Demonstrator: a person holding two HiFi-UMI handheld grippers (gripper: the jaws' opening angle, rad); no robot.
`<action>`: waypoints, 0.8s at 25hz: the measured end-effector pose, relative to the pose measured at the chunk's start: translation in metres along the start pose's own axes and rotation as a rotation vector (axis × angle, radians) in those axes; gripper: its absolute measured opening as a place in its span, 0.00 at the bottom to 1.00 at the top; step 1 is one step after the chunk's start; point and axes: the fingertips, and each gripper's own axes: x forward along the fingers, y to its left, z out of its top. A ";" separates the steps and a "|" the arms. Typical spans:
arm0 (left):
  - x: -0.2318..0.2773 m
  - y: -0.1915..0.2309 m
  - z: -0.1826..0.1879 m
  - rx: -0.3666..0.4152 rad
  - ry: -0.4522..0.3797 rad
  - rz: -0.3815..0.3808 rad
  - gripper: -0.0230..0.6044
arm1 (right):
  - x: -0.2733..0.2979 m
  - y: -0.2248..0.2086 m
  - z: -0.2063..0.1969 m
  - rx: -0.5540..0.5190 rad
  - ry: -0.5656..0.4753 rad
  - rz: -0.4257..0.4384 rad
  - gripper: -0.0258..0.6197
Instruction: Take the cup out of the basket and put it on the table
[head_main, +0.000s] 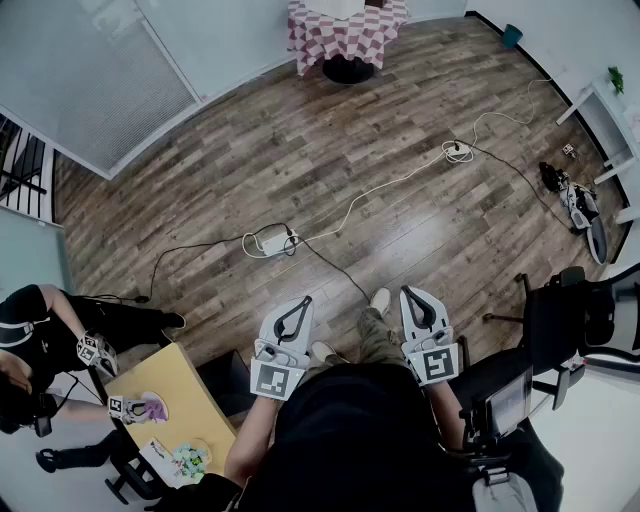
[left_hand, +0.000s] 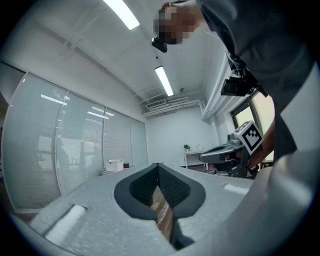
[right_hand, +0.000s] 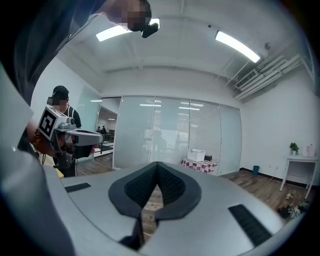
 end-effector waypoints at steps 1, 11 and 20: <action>0.006 0.001 0.001 0.032 -0.008 -0.009 0.05 | 0.003 -0.005 -0.002 0.009 -0.002 0.000 0.06; 0.099 0.010 0.019 -0.022 -0.030 0.045 0.05 | 0.039 -0.086 -0.001 0.029 -0.056 0.030 0.06; 0.181 0.015 0.042 -0.013 -0.064 0.105 0.05 | 0.076 -0.163 0.003 0.008 -0.112 0.091 0.06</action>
